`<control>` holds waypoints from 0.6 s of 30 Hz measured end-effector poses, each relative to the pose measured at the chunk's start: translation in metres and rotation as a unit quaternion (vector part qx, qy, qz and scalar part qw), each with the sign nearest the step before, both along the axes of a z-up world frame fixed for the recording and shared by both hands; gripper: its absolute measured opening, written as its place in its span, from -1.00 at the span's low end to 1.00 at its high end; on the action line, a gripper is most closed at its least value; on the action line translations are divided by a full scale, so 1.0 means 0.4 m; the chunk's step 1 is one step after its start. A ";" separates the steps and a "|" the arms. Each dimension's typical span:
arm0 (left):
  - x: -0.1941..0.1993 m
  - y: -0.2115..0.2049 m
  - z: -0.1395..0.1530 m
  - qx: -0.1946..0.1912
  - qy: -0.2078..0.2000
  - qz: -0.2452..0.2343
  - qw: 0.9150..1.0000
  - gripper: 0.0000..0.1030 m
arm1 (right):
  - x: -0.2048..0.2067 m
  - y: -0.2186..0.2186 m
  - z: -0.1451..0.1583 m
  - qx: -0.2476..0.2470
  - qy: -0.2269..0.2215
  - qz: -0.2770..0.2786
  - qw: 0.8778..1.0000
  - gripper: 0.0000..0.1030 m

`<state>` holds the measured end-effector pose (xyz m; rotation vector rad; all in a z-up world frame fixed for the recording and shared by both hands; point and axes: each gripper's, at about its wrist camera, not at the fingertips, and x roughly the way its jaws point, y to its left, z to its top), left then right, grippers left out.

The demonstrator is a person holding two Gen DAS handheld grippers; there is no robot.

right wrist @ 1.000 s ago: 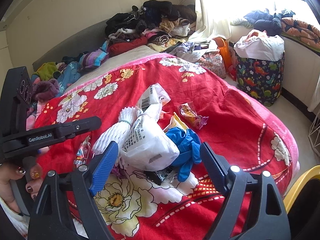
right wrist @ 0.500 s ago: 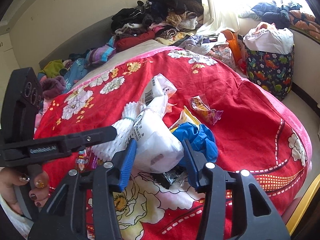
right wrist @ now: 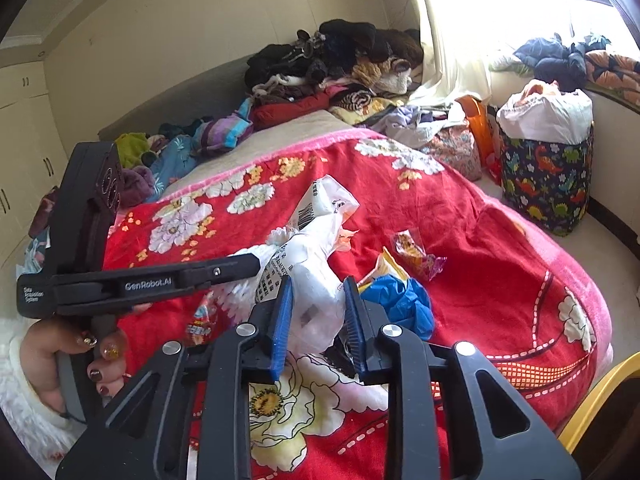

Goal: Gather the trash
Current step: 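Grasp the white plastic bag with the right tool while the left tool grasps the mesh sleeve, then carry the plastic bag and mesh sleeve in both tools over the yellow-rimmed bin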

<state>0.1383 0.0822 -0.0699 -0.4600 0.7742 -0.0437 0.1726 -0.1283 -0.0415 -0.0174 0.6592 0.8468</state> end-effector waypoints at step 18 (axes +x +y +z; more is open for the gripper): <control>-0.035 -0.060 0.128 0.021 -0.070 -0.019 0.997 -0.86 | -0.062 -0.137 0.087 0.028 -0.036 -0.051 0.998 -0.55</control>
